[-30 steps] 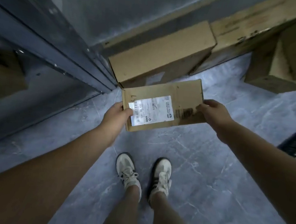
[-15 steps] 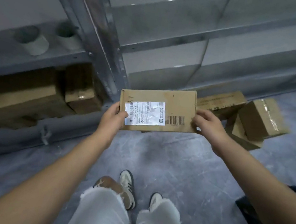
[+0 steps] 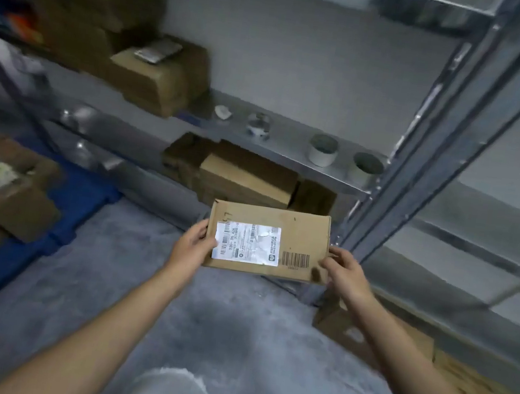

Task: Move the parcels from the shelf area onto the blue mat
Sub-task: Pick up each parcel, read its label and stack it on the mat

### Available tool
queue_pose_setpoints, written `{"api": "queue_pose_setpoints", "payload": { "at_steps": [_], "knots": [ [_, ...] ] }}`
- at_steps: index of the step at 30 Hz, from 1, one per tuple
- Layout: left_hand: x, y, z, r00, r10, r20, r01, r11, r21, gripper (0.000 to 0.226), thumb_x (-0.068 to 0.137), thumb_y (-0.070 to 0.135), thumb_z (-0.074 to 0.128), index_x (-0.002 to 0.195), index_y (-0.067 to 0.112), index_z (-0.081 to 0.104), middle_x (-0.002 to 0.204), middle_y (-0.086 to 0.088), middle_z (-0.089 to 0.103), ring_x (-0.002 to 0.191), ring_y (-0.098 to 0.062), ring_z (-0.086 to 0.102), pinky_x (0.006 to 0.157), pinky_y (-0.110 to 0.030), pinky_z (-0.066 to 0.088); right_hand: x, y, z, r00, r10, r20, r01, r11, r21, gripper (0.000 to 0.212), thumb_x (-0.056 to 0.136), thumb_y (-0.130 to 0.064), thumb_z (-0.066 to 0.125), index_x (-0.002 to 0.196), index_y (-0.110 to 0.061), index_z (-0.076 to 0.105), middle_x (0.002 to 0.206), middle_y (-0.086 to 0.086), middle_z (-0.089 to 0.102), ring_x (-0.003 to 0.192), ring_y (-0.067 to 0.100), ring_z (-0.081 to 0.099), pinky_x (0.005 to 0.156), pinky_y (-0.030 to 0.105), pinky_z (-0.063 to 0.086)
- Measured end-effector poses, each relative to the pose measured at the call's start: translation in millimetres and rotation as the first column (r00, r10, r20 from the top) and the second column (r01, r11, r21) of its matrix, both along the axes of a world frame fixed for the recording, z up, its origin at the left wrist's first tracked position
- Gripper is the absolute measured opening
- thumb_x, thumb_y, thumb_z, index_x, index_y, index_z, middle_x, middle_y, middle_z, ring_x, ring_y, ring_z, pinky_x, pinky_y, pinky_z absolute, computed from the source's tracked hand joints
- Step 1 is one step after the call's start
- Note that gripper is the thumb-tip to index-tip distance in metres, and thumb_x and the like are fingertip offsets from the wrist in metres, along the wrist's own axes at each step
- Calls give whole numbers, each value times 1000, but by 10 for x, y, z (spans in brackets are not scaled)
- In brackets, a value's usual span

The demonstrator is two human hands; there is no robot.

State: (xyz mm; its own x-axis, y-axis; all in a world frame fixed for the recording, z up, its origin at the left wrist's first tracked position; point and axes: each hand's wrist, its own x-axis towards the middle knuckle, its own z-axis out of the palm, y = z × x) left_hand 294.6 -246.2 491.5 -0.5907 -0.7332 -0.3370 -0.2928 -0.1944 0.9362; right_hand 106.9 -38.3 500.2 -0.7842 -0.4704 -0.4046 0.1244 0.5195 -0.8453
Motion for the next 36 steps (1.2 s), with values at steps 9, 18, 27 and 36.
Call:
{"api": "queue_pose_setpoints", "payload": {
  "at_steps": [9,18,27,36],
  "knots": [
    [2056,-1973,68,872,487,43,-487,873,-18,39,92,-1,51,116,29,59,105,11,70,88,4,65,71,-11,47,1336,-3194,119,883,464,78,-463,886,-22,38,91,-22,60,128,-20,55,123,4,60,108,21,60,97,46,51],
    [3059,-3267,-21,757,648,76,-651,759,12,42,92,0,54,108,39,55,94,22,67,76,10,66,56,-7,48,2247,-5072,111,770,636,55,-638,770,26,38,93,-17,57,130,-13,54,124,8,59,112,24,55,101,46,45],
    [2920,-4688,-214,728,679,98,-685,727,48,48,91,-3,51,101,42,60,88,24,73,81,6,69,58,-8,49,2120,-6771,-116,735,674,78,-678,734,48,36,94,-16,58,129,-10,54,121,11,60,107,24,57,93,37,46],
    [2451,-6275,-520,641,747,176,-767,619,170,33,90,8,64,121,20,66,111,-2,72,99,-17,70,86,-34,56,1717,-8526,-490,677,718,161,-734,672,93,29,92,-19,62,119,-10,57,112,9,62,91,16,59,82,28,46]
  ]
}}
